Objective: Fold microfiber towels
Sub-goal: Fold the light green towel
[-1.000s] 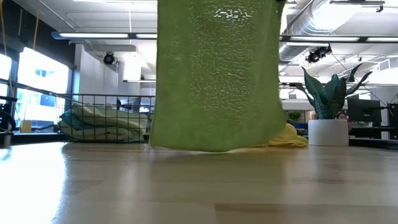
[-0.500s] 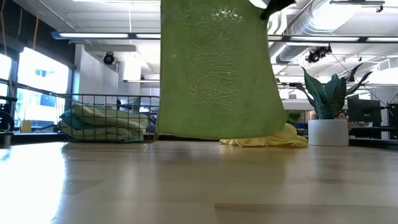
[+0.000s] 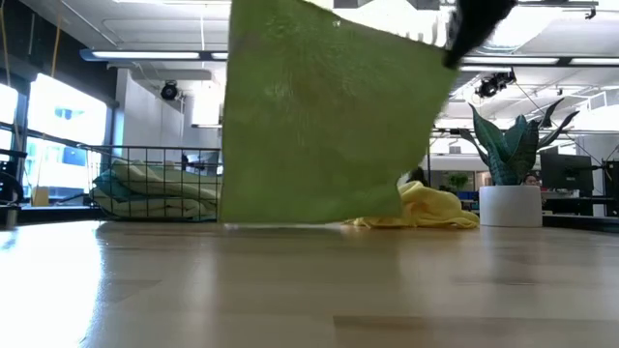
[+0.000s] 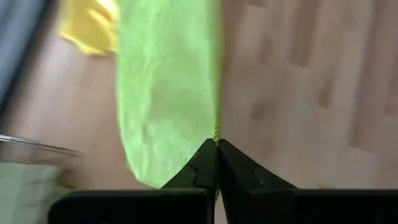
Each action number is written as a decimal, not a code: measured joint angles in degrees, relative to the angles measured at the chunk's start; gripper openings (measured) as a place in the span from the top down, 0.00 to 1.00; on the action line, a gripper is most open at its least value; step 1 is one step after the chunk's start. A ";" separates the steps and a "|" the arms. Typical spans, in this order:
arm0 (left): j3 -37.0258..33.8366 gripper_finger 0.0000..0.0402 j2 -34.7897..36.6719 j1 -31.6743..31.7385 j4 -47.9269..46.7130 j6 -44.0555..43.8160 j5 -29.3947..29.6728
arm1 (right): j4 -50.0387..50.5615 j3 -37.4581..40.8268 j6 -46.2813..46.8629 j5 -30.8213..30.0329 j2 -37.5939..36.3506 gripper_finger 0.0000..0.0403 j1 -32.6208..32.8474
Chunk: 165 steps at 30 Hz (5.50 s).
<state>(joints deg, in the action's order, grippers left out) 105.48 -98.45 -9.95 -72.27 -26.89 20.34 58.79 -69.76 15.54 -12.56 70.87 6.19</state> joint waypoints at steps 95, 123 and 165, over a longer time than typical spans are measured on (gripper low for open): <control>-44.79 0.85 -5.31 -2.75 36.70 -12.50 12.69 | -43.21 28.64 -15.02 -8.55 15.72 0.67 -4.34; -47.87 0.88 -8.26 -8.45 48.92 -18.56 7.08 | -34.74 32.48 12.50 4.13 10.93 0.63 2.62; -49.16 0.95 -8.15 -11.08 56.19 -25.05 -0.44 | -55.90 40.59 15.49 22.35 8.09 0.73 -13.31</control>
<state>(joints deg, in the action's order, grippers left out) 56.31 -106.61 -21.04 -16.08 -51.94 19.91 2.89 -29.17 31.03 9.78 78.96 -7.11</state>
